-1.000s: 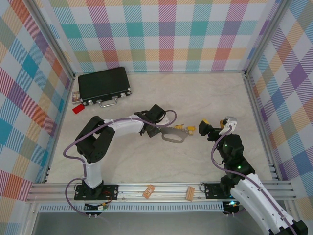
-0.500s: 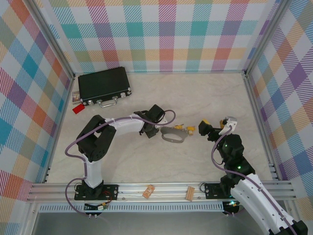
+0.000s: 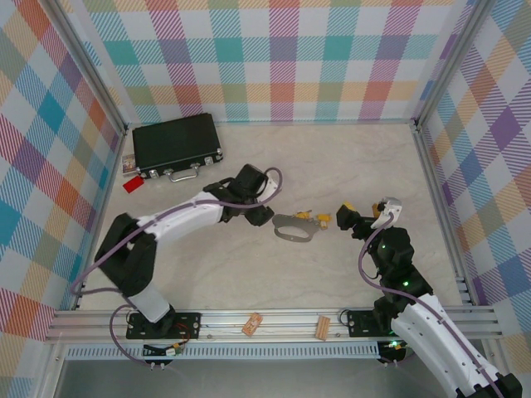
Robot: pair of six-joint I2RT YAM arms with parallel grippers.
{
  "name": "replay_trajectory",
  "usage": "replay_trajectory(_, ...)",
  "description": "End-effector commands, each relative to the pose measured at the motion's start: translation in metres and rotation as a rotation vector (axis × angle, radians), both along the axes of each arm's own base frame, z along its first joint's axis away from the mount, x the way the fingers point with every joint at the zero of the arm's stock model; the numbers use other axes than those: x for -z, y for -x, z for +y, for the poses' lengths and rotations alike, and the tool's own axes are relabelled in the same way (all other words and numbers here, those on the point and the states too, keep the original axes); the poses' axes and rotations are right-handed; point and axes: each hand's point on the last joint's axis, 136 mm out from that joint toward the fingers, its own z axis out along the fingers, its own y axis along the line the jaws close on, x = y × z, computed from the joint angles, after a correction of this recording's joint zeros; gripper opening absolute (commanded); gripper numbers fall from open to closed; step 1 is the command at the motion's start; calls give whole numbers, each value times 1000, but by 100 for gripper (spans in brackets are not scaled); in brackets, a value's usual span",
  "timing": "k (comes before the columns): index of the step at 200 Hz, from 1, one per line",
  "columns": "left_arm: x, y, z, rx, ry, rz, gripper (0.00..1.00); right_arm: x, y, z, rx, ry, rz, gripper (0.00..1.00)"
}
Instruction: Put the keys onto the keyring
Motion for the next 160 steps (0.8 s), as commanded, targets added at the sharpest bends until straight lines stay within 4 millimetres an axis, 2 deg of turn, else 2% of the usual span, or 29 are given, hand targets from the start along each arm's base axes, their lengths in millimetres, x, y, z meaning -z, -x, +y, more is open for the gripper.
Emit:
replay_trajectory(1,-34,1,5,-93,174,-46,87,-10,0,1,-6,-21,-32,99)
replay_trajectory(12,-54,-2,11,-146,263,-95,90,-11,-1,3,-14,-11,-35,99)
replay_trajectory(24,-74,-6,26,-233,348,-165,100,-10,-3,5,-23,6,-32,99)
replay_trajectory(41,-91,-9,56,-367,435,-272,100,-8,-8,8,-35,37,-10,99)
replay_trajectory(73,-104,-9,129,-668,478,-468,100,-3,-26,13,-31,134,65,99)
replay_trajectory(99,-108,-3,187,-857,438,-595,100,2,-45,12,-9,278,125,99)
replay_trajectory(114,-104,-2,217,-942,368,-651,100,12,-55,7,28,350,178,99)
replay_trajectory(134,-78,-1,259,-1124,301,-652,100,25,-70,2,63,449,187,99)
replay_trajectory(149,-57,-7,267,-1134,276,-628,100,37,-80,2,58,537,156,99)
replay_trajectory(160,-49,-9,274,-1156,247,-648,100,41,-86,0,66,571,132,99)
